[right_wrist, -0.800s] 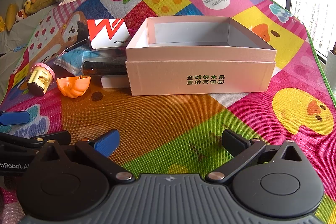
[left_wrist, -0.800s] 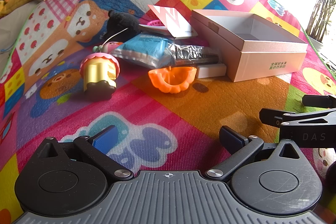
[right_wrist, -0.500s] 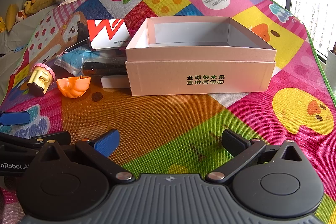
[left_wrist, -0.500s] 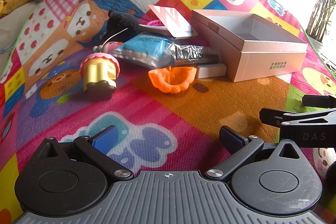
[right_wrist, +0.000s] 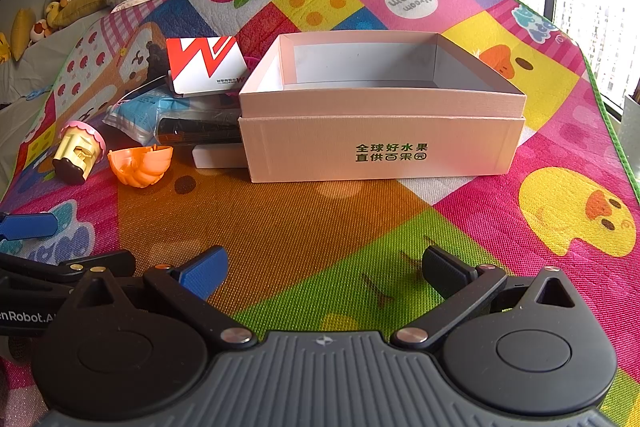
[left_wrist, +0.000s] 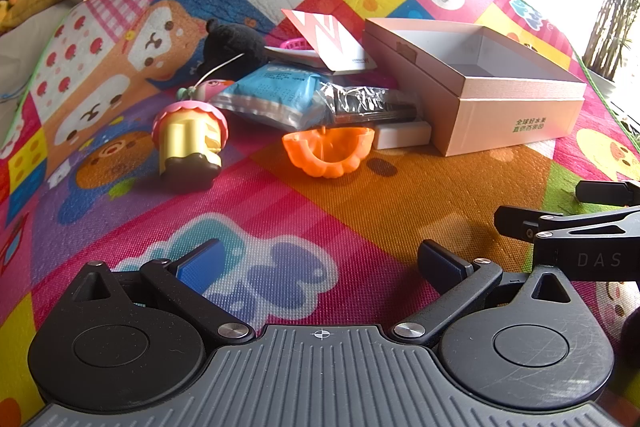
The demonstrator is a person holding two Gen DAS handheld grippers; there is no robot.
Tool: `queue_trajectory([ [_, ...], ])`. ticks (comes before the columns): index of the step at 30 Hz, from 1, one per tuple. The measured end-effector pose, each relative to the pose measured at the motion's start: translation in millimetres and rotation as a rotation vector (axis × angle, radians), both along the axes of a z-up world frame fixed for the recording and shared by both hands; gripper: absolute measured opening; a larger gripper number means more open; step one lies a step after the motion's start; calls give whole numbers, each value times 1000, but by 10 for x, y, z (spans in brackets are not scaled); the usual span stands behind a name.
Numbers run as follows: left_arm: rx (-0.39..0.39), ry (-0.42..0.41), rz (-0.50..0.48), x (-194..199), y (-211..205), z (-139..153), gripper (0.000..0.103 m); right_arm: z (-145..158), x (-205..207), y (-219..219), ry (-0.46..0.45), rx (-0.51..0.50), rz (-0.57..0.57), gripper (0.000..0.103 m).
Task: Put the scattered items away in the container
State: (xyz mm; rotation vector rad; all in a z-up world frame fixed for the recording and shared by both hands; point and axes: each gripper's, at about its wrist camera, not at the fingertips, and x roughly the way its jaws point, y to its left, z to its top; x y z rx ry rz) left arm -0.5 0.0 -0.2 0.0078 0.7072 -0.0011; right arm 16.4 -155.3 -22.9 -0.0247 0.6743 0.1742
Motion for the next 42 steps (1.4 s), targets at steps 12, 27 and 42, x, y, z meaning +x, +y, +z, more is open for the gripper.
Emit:
queue_trajectory([
  [12,-2,0,-3,-5,9,0,103,-3,2,11,2,-7,0,103],
  [27,-18,0,-14,4,34,13,103,56,10,21,63,-38,61,103],
  [42,-44,-72,20,18,565,99,103,74,-3,33,95,-44,55,103],
])
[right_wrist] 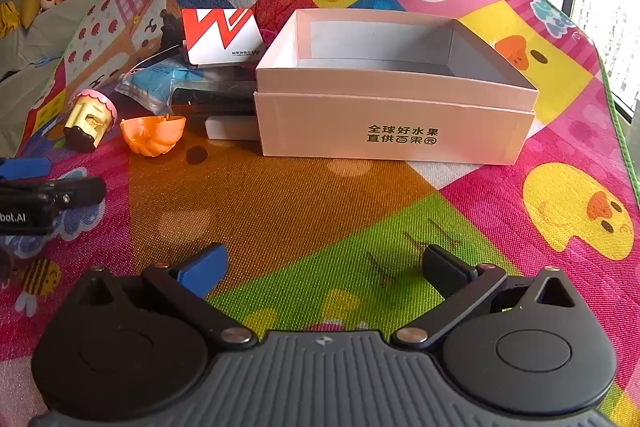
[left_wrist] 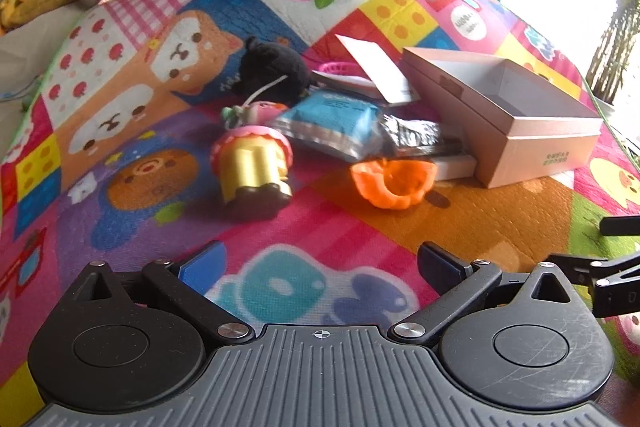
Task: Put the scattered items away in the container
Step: 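Grasp the orange plastic shell with the right gripper and lift it, then grasp the yellow cupcake toy with the left gripper while the right holds the orange shell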
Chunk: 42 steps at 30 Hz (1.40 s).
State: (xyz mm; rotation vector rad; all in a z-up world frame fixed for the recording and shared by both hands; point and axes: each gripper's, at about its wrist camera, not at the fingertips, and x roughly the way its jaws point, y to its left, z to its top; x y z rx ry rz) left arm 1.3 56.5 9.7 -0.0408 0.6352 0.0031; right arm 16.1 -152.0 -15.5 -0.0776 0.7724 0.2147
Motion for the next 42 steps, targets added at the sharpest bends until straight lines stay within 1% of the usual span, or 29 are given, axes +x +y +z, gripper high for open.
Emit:
queue_trajectory([
  [3,-24,-21,25,-19,273,105,103,60,16,79,23,-12,-4,103],
  [4,-31,-32,34,-16,367,155,103,100,-10,145,4,-11,25,103],
  [5,-39,-46,48,-9,466,213,103,149,-57,236,-42,-22,57,103],
  [8,-66,-87,98,23,722,350,103,279,-202,640,-209,-119,172,103],
  [10,-89,-105,128,36,846,400,103,319,-187,902,-268,-135,240,102],
  [11,-103,-111,140,35,893,416,103,326,-136,1008,-268,-120,261,95],
  [13,-124,-120,152,14,942,431,103,311,39,1195,-222,-88,299,84],
  [15,-126,-130,139,-28,931,433,103,260,206,1331,-200,-80,299,83],
  [17,-107,-137,115,-65,891,433,103,201,336,1421,-190,-88,284,83],
  [18,-93,-138,104,-77,865,426,103,179,391,1437,-179,-83,279,81],
  [19,-82,-133,96,-79,845,416,103,161,435,1432,-161,-71,275,71],
  [20,-74,-125,90,-74,826,405,103,146,466,1411,-137,-55,269,58],
  [21,-70,-117,85,-70,806,394,103,148,473,1382,-120,-43,263,58],
  [23,-62,-104,71,-56,756,376,103,168,393,1263,-123,-15,256,58],
  [25,-51,-97,55,-28,677,370,103,182,274,1129,-140,-20,254,58],
  [27,-41,-93,20,18,543,374,103,191,149,953,-138,-26,239,58],
  [30,-12,-100,-81,120,228,412,103,205,-77,591,-160,-30,187,58],
  [34,61,-107,-226,325,-324,416,103,176,-281,68,-171,-46,47,58],
  [36,105,-111,-294,436,-610,382,103,159,-330,-168,-161,-30,-14,59],
  [37,128,-114,-324,489,-746,357,103,147,-360,-273,-158,-16,-38,62],
  [38,150,-116,-351,543,-872,330,103,135,-391,-360,-160,-2,-58,72],
  [40,191,-112,-395,663,-1090,270,103,113,-448,-477,-178,18,-91,84],
  [42,242,-108,-403,786,-1232,209,103,86,-492,-536,-198,25,-106,84],
])
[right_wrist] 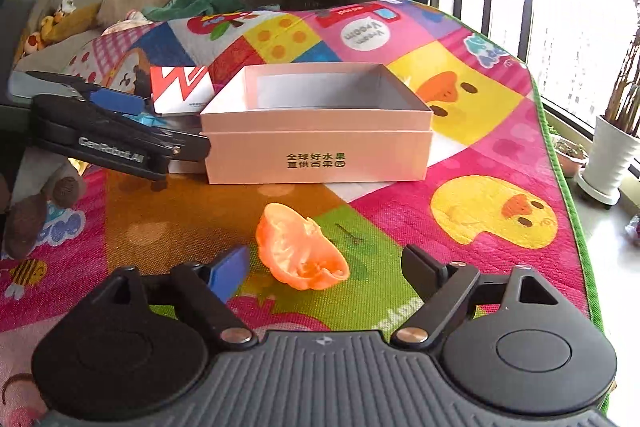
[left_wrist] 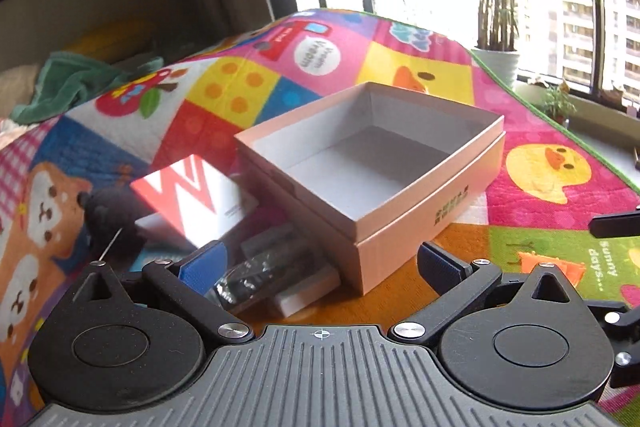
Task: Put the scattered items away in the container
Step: 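Grasp the yellow cupcake toy with the left gripper while the right holds the orange shell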
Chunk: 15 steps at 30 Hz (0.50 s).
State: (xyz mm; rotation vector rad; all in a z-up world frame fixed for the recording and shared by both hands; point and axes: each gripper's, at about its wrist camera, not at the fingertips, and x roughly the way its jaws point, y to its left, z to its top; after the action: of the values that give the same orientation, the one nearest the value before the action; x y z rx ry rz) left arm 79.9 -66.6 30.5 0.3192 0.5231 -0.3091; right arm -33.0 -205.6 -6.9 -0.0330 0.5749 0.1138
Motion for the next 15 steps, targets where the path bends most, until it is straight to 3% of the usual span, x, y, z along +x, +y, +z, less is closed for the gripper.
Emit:
queue_trajectory([
  [2,40,-13,26,108,-41,-29,103,-19,-22,-11,-18,2,-4,87],
  [5,41,-5,54,227,60,11,103,-39,-36,31,-45,-5,5,92],
  [9,103,-72,136,289,234,45,103,-73,-6,93,-46,-4,32,95],
  [12,72,-55,177,306,402,114,103,-86,37,152,-44,4,42,95],
  [15,13,-59,153,134,572,214,103,-88,32,172,-51,-5,40,97],
])
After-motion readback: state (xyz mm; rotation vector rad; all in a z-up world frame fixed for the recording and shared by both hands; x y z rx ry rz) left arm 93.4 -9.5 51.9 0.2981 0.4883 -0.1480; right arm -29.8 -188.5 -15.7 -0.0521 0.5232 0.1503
